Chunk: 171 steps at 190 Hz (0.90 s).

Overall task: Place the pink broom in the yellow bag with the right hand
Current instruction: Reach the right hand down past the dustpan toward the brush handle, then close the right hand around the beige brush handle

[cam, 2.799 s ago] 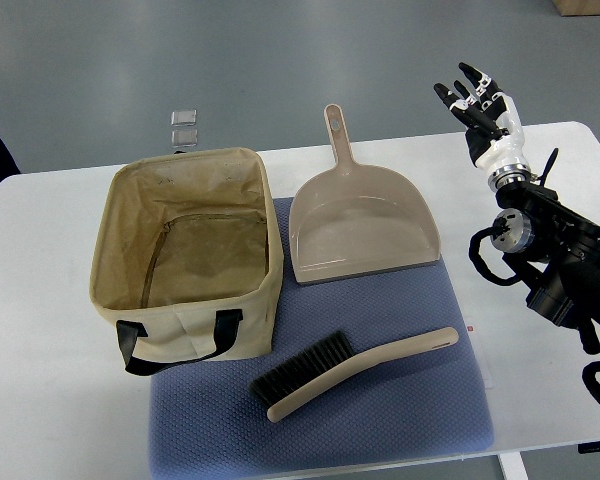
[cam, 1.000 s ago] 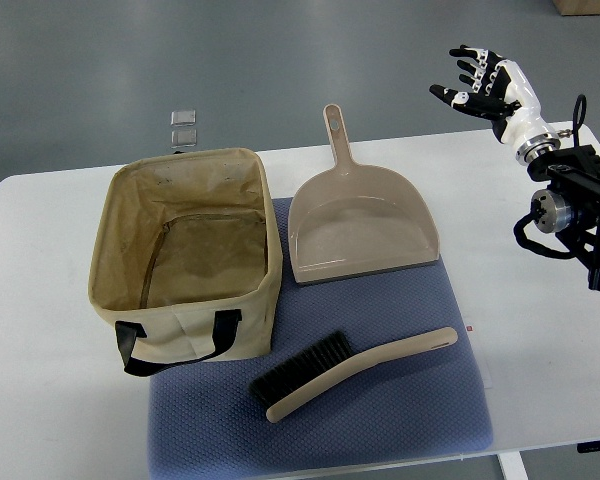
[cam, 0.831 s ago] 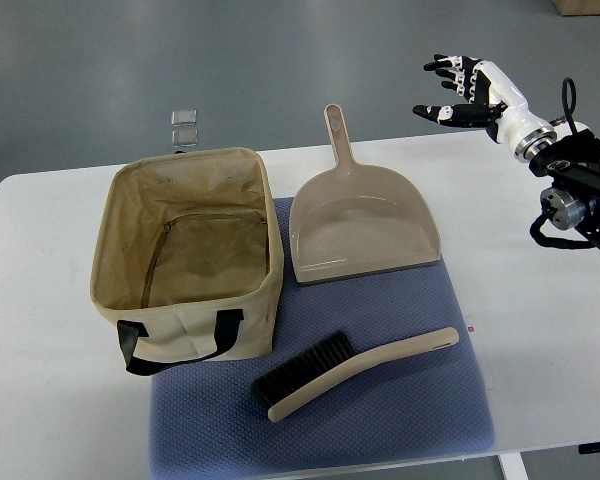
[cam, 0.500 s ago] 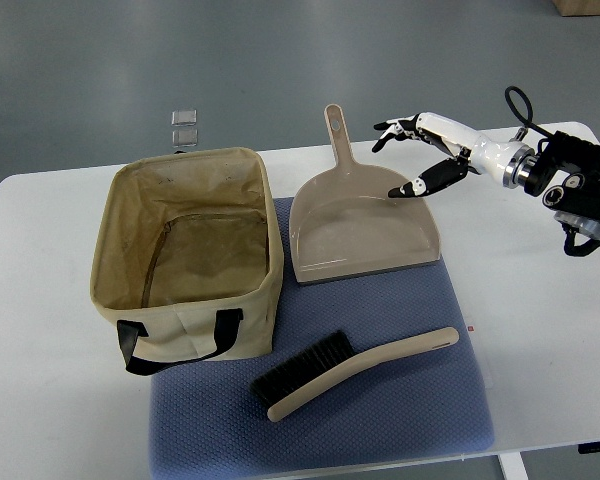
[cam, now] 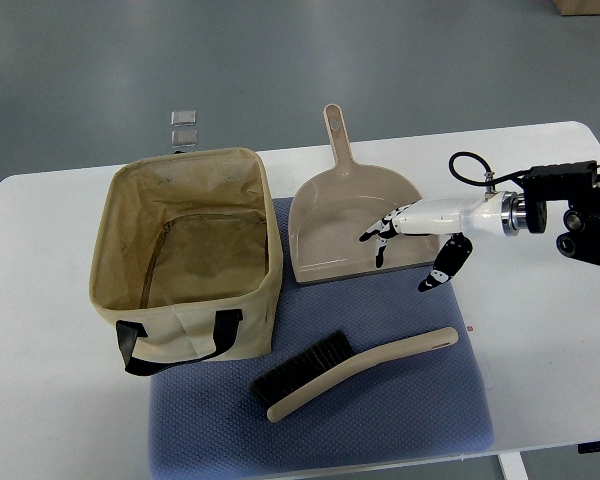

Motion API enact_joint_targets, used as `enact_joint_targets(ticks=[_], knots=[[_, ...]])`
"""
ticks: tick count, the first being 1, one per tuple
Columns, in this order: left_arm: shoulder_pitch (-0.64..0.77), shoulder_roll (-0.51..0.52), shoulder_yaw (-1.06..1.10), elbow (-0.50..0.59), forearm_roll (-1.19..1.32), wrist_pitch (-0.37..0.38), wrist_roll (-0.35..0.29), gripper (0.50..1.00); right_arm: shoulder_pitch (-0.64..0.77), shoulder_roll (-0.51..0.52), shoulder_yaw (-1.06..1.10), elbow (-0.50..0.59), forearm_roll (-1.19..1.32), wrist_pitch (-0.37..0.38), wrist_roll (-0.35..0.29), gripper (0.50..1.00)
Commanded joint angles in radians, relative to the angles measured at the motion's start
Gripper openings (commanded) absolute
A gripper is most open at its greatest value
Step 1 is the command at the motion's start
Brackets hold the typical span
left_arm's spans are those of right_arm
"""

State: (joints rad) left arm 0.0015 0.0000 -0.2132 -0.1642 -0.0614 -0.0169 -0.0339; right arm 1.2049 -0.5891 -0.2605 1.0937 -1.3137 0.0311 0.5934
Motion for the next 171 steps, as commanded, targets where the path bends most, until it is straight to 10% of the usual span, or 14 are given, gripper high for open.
enact_joint_targets(ticks=[1,171], knots=[[0.0,0.0,0.0,0.0,0.0,0.0,0.0,1.0,0.018,-0.009,0.0,0.054,-0.033,0.019,0.0,0.928],[0.0,0.0,-0.002,0.0,0.0,0.0,0.0,1.0,-0.045,-0.041,0.0,0.178,-0.119,0.026,0.017,0.928]])
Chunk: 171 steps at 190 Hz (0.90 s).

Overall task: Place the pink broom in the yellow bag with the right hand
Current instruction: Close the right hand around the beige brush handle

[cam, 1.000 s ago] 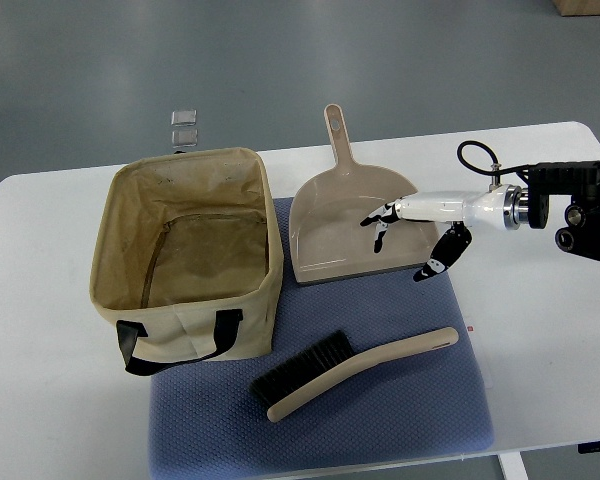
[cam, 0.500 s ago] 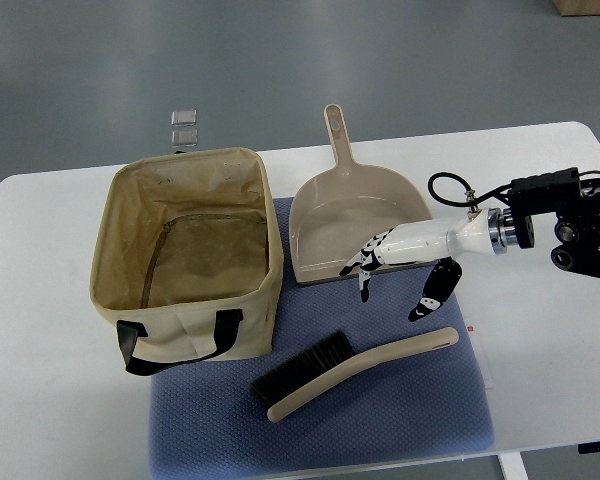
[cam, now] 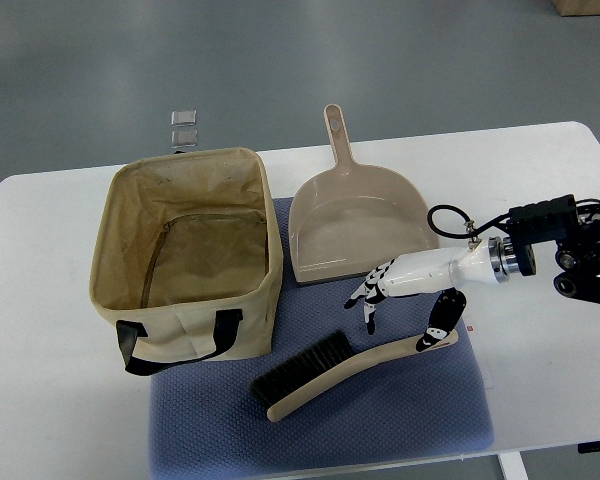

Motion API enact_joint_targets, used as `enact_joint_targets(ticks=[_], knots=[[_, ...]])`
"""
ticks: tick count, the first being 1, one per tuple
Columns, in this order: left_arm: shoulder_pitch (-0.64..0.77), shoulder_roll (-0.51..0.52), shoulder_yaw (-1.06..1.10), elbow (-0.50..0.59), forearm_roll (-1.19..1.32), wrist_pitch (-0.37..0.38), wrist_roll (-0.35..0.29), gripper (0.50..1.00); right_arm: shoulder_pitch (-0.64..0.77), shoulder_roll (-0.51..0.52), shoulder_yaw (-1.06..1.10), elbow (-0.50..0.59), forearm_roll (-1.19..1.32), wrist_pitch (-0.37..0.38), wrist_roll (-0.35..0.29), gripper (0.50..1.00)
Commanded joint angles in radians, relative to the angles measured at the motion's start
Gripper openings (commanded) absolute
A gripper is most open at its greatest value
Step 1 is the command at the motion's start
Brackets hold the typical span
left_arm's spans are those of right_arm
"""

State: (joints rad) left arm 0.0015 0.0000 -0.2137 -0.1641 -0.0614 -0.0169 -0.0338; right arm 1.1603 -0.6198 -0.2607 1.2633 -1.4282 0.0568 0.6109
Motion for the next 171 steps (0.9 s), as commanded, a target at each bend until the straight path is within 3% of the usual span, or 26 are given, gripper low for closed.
enact_joint_targets(ticks=[1,125,171], knots=[[0.0,0.0,-0.001,0.0,0.0,0.0,0.0,1.0,-0.001,-0.011,0.0,0.008,-0.005,0.0,0.0,0.928],[0.0,0.0,-0.001,0.0,0.0,0.0,0.0,1.0,-0.067,-0.014,0.008,0.011,-0.052,-0.081,-0.011,0.928],[0.0,0.0,0.0,0.0,0.0,0.0,0.0,1.0,-0.079,-0.012,0.008,-0.001,-0.067,-0.109,-0.045,0.928]])
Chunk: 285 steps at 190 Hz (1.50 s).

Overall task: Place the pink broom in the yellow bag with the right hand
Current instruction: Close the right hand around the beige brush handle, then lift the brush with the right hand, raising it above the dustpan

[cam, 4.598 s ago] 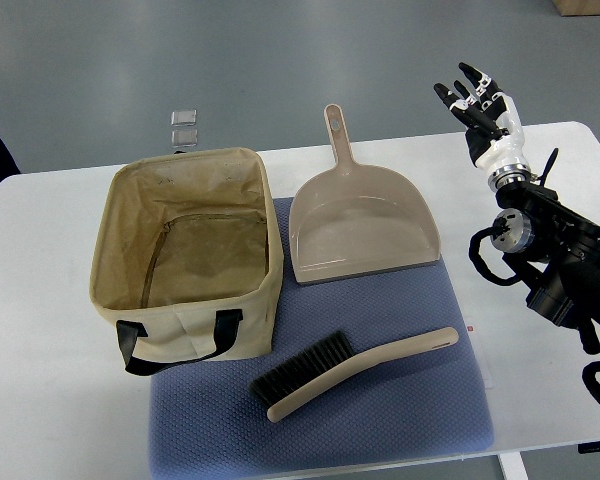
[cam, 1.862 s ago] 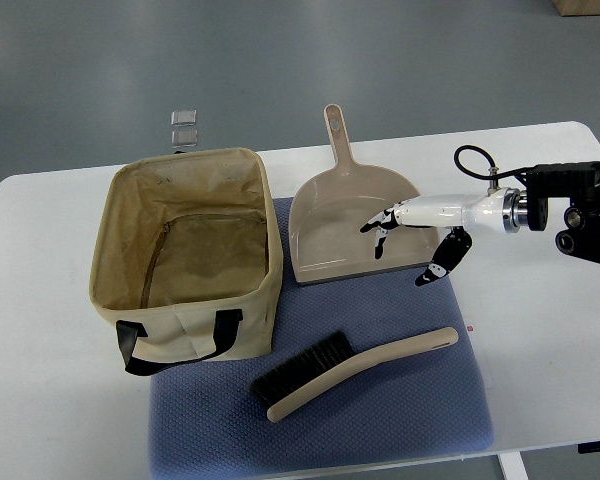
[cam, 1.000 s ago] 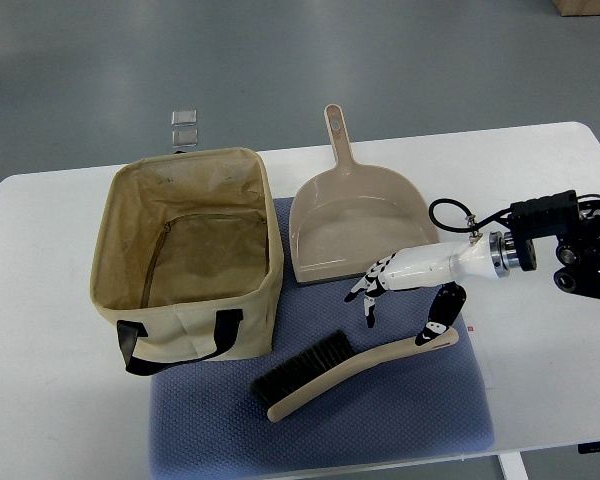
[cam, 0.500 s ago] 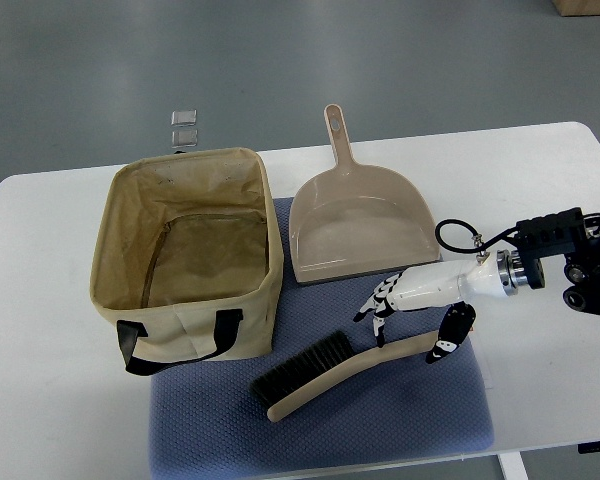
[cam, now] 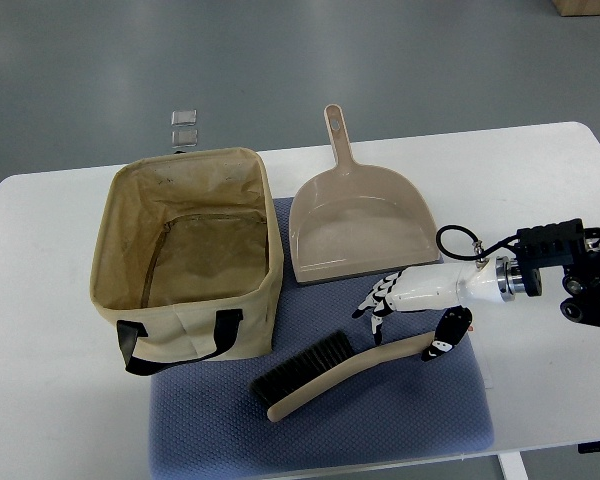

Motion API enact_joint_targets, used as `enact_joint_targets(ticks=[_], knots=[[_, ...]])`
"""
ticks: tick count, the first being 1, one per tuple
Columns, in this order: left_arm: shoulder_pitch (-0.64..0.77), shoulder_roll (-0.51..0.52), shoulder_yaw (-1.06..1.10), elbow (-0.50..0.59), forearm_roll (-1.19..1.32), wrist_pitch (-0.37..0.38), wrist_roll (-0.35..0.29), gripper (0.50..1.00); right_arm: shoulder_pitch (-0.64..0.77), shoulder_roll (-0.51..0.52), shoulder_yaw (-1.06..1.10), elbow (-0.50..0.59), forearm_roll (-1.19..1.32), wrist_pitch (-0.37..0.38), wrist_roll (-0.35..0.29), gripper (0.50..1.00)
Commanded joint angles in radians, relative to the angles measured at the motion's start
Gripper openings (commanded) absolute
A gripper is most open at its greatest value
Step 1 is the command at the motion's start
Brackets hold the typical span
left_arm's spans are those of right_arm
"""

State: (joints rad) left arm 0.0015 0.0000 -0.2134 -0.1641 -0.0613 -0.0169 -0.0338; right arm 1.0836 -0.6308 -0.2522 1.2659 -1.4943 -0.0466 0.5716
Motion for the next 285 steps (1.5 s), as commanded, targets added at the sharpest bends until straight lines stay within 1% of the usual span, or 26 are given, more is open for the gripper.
enact_joint_targets(ticks=[1,42,69,93,109,114,115,124,126,132,165,181,187,188,195,208,216,223,228,235,244,249,266,274,285], knots=[[0.0,0.0,0.0,0.0,0.0,0.0,0.0,1.0,-0.002,-0.001,-0.001,-0.003,-0.001,-0.006,-0.006,0.928],[0.0,0.0,0.0,0.0,0.0,0.0,0.0,1.0,-0.014,-0.001,0.001,-0.013,-0.034,-0.026,-0.021,0.928],[0.0,0.0,-0.001,0.0,0.0,0.0,0.0,1.0,-0.017,-0.003,0.001,-0.016,-0.043,-0.044,-0.056,0.928],[0.0,0.0,-0.001,0.0,0.0,0.0,0.0,1.0,-0.017,-0.009,0.002,-0.016,-0.041,-0.045,-0.056,0.926],[0.0,0.0,-0.001,0.0,0.0,0.0,0.0,1.0,-0.017,-0.007,0.004,-0.016,-0.04,-0.045,-0.056,0.911],[0.0,0.0,-0.001,0.0,0.0,0.0,0.0,1.0,-0.017,-0.007,0.004,-0.016,-0.04,-0.045,-0.055,0.901],[0.0,0.0,0.0,0.0,0.0,0.0,0.0,1.0,-0.017,-0.009,0.004,-0.016,-0.038,-0.044,-0.053,0.889],[0.0,0.0,-0.001,0.0,0.0,0.0,0.0,1.0,-0.017,-0.007,0.004,-0.016,-0.04,-0.044,-0.052,0.844],[0.0,0.0,-0.001,0.0,0.0,0.0,0.0,1.0,-0.017,-0.006,0.004,-0.016,-0.04,-0.042,-0.052,0.823],[0.0,0.0,0.0,0.0,0.0,0.0,0.0,1.0,-0.017,-0.004,0.004,-0.016,-0.04,-0.041,-0.05,0.803],[0.0,0.0,-0.001,0.0,0.0,0.0,0.0,1.0,-0.017,-0.004,0.004,-0.016,-0.041,-0.041,-0.049,0.776],[0.0,0.0,-0.001,0.0,0.0,0.0,0.0,1.0,-0.016,-0.007,0.004,-0.016,-0.041,-0.041,-0.049,0.756],[0.0,0.0,-0.001,0.0,0.0,0.0,0.0,1.0,-0.016,-0.007,0.004,-0.016,-0.041,-0.041,-0.047,0.731],[0.0,0.0,0.0,0.0,0.0,0.0,0.0,1.0,-0.016,-0.007,0.004,-0.016,-0.041,-0.041,-0.047,0.721],[0.0,0.0,-0.001,0.0,0.0,0.0,0.0,1.0,-0.016,-0.007,0.004,-0.016,-0.041,-0.041,-0.047,0.703],[0.0,0.0,-0.001,0.0,0.0,0.0,0.0,1.0,-0.016,-0.007,0.004,-0.016,-0.043,-0.041,-0.045,0.648],[0.0,0.0,-0.001,0.0,0.0,0.0,0.0,1.0,-0.016,-0.009,0.002,-0.016,-0.044,-0.041,-0.042,0.635],[0.0,0.0,0.0,0.0,0.0,0.0,0.0,1.0,-0.016,-0.009,0.002,-0.016,-0.044,-0.041,-0.035,0.615],[0.0,0.0,-0.001,0.0,0.0,0.0,0.0,1.0,-0.016,-0.009,0.002,-0.016,-0.044,-0.039,-0.032,0.611],[0.0,0.0,-0.001,0.0,0.0,0.0,0.0,1.0,-0.016,-0.009,0.001,-0.016,-0.05,-0.041,-0.027,0.582],[0.0,0.0,-0.001,0.0,0.0,0.0,0.0,1.0,-0.017,-0.009,0.001,-0.016,-0.055,-0.041,-0.024,0.568],[0.0,0.0,-0.001,0.0,0.0,0.0,0.0,1.0,-0.017,-0.01,0.001,-0.016,-0.055,-0.041,-0.024,0.552],[0.0,0.0,-0.001,0.0,0.0,0.0,0.0,1.0,-0.017,-0.009,-0.001,-0.016,-0.057,-0.042,-0.022,0.539],[0.0,0.0,-0.001,0.0,0.0,0.0,0.0,1.0,-0.017,-0.009,-0.002,-0.016,-0.057,-0.041,-0.018,0.511],[0.0,0.0,0.0,0.0,0.0,0.0,0.0,1.0,-0.017,-0.01,-0.002,-0.016,-0.058,-0.042,-0.018,0.5]])
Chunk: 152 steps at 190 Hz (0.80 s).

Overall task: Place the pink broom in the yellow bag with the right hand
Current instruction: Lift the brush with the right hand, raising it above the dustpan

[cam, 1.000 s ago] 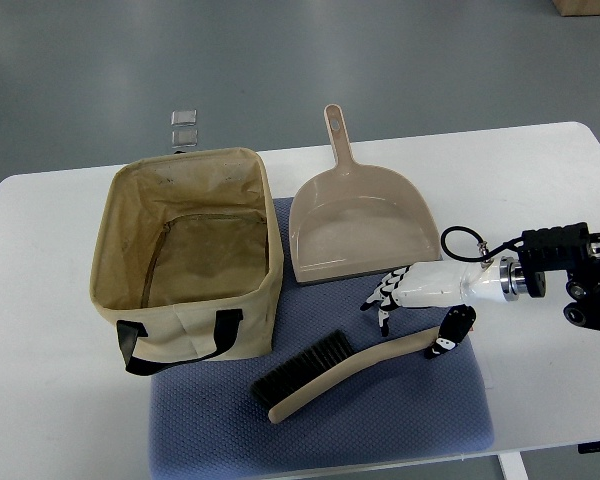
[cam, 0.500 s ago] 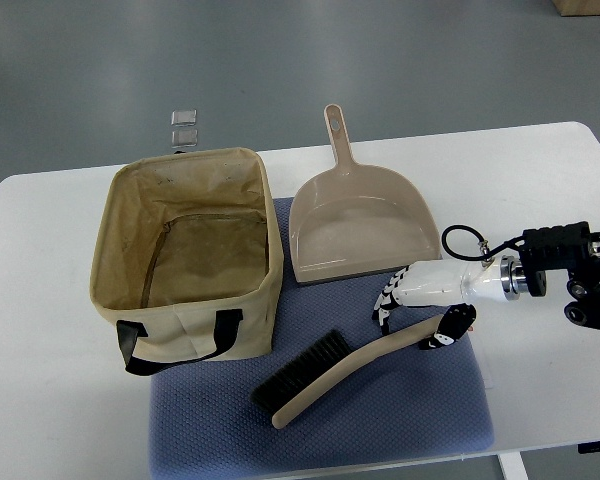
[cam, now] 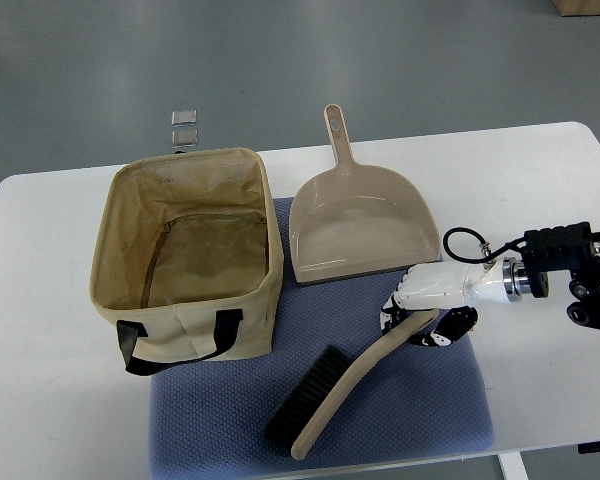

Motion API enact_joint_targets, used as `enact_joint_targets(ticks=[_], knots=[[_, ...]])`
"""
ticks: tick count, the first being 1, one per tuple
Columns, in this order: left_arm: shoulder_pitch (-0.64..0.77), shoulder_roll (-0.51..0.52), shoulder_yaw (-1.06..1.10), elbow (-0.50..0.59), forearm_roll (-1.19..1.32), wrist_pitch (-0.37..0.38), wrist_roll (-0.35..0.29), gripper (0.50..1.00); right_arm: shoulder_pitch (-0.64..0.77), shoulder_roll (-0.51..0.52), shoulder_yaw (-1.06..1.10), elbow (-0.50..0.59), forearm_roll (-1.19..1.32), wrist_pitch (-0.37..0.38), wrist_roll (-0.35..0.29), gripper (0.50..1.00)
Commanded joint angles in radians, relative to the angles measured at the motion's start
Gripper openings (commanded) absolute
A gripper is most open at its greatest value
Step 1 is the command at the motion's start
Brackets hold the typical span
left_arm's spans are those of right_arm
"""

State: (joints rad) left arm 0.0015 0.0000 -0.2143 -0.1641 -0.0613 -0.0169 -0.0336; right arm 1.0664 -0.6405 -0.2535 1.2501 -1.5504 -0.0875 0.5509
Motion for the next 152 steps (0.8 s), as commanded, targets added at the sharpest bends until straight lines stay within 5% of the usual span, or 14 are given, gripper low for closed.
enact_joint_targets(ticks=[1,152], knots=[[0.0,0.0,0.0,0.0,0.0,0.0,0.0,1.0,0.0,-0.001,-0.001,0.0,-0.002,-0.002,0.004,0.5],[0.0,0.0,0.0,0.0,0.0,0.0,0.0,1.0,0.012,-0.111,0.097,0.014,0.032,0.006,0.06,0.5]])
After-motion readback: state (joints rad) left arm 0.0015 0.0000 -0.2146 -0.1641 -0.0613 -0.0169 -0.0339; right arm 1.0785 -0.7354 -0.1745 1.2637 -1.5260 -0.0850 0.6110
